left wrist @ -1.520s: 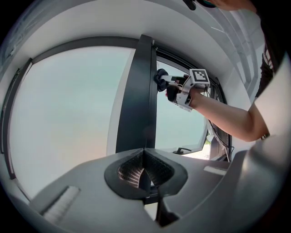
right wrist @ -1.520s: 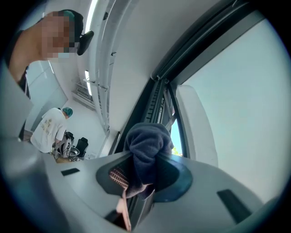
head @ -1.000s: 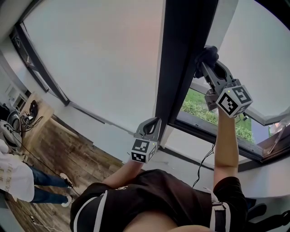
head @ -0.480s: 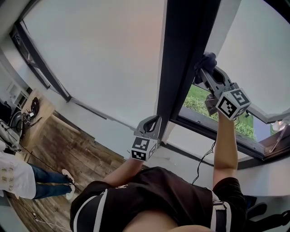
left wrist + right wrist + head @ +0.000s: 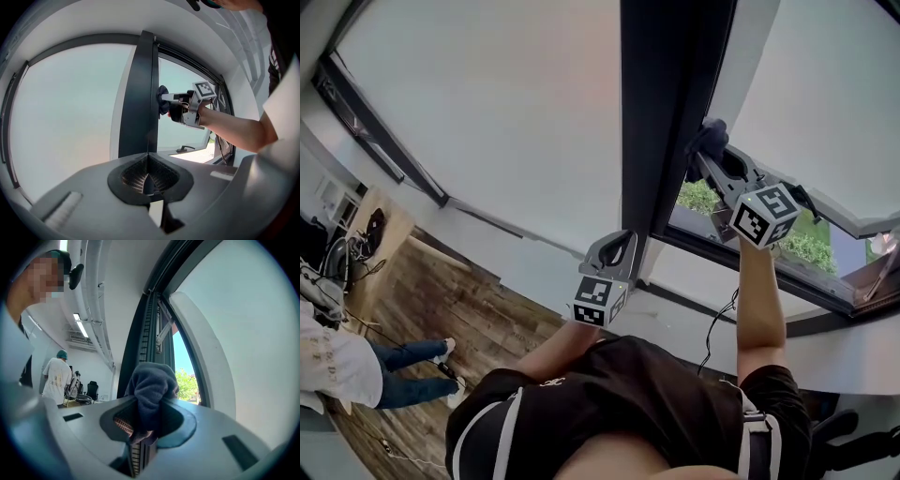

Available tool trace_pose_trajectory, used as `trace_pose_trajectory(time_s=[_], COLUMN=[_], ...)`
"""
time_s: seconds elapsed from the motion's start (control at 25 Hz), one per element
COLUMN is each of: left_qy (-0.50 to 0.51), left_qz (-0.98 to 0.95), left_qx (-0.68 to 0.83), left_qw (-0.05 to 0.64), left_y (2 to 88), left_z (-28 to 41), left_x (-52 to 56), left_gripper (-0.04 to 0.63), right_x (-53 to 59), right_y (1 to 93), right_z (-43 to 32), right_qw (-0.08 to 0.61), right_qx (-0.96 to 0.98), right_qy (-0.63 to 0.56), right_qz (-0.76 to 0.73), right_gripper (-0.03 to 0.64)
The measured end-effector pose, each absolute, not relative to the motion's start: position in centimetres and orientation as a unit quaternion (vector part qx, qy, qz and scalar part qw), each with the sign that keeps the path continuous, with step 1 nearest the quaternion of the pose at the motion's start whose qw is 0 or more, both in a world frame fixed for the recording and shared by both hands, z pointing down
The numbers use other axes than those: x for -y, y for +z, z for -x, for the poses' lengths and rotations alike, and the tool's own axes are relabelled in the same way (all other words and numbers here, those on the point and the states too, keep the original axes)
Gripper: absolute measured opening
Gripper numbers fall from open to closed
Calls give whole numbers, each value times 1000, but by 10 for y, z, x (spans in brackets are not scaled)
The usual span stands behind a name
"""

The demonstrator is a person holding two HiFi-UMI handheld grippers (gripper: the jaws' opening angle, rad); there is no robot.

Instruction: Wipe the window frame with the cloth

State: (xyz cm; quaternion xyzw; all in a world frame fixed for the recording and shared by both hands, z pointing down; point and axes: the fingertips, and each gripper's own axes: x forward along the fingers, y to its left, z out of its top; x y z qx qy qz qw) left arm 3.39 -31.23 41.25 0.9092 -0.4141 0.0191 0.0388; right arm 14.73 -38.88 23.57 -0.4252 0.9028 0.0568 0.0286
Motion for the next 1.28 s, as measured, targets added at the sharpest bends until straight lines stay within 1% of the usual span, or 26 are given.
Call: trace_pose_trajectory(time_s=[0.4, 1.28], left_qy=[41, 64], left_qz=[-910, -905], left_qx=[412, 417], left_qw=[39, 48], left_y=[441, 451], left_z=[-30, -31], left_x=[297, 291], left_gripper=[9, 9], right_x=[380, 383], right_y=[292, 363], right_z=[-140, -140], right_qw=[12, -31], right_qx=[-903, -907], right_qy=[30, -26], right_qz=[428, 419], right_gripper=[94, 94])
